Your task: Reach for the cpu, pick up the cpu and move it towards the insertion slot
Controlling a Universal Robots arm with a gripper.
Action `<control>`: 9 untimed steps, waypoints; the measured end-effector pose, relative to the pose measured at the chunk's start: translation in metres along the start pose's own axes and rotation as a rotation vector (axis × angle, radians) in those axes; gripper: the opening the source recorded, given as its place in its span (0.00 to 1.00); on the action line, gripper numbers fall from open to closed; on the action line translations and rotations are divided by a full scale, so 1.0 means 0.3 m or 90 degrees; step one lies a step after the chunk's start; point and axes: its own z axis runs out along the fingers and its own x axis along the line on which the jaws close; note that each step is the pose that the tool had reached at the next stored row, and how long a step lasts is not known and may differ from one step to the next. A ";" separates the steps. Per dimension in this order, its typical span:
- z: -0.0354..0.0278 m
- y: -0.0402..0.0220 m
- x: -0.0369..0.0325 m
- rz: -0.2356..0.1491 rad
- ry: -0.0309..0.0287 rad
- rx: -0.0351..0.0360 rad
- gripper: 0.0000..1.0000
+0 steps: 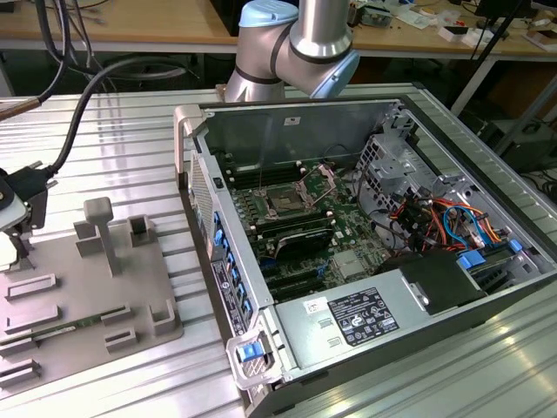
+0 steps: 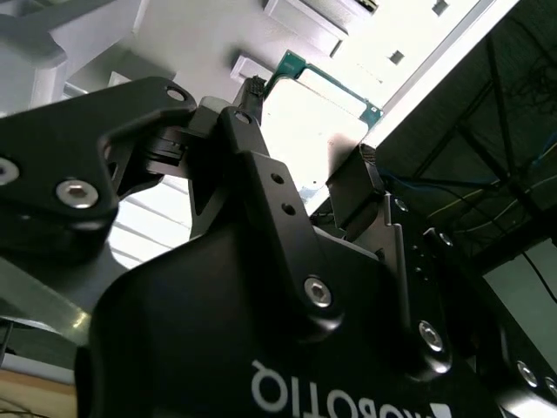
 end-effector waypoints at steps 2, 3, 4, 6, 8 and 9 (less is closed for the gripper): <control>-0.010 0.000 0.000 0.000 -0.0002 -0.0001 0.55; -0.010 0.000 0.000 0.000 -0.0002 -0.0001 0.55; -0.011 0.000 0.000 0.000 -0.0002 -0.0001 0.55; -0.011 0.000 0.000 0.000 -0.0001 0.0000 0.55; -0.011 0.000 0.000 0.000 0.0000 0.0000 0.55; -0.011 0.000 0.000 0.000 0.0000 0.0000 0.55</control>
